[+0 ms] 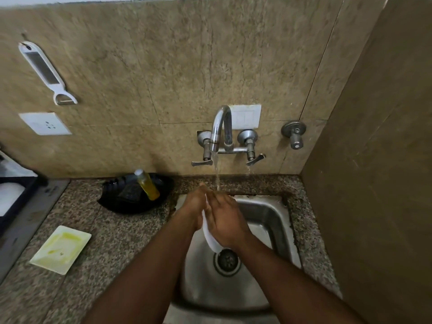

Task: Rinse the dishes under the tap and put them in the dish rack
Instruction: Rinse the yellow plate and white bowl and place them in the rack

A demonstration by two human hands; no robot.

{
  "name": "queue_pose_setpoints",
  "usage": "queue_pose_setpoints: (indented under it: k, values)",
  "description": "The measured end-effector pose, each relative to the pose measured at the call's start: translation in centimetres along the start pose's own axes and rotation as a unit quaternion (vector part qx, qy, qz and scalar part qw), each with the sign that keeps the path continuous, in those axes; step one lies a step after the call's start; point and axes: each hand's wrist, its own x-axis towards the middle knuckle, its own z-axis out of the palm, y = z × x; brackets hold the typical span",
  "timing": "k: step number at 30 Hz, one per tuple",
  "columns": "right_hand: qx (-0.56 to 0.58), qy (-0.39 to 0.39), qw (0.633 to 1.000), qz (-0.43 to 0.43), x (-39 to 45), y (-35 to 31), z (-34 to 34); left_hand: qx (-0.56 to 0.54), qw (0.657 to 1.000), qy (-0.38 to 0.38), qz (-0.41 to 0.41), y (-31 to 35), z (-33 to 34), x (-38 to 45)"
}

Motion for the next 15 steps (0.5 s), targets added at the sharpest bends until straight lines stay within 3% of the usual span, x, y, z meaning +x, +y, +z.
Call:
queue_pose_setpoints:
  k: [3, 9, 11, 15]
  values:
    - [0.055, 0.05, 0.994, 0.077, 1.8, -0.6, 0.4, 0.038, 0.996, -0.011, 0.078, -0.3, 0.7, -0.9]
    - [0.174, 0.056, 0.948, 0.261, 5.6, 1.1, -1.4, 0.077, 0.982, -0.069, 0.16, -1.2, 0.3, -1.2]
    - [0.136, 0.062, 0.956, 0.251, 5.3, 0.9, -1.8, 0.05, 0.986, -0.075, 0.141, -1.5, 0.2, -0.8]
    - [0.062, 0.035, 0.991, 0.114, 2.8, -0.3, -2.0, -0.031, 0.992, -0.115, 0.05, 0.3, -0.1, 0.0]
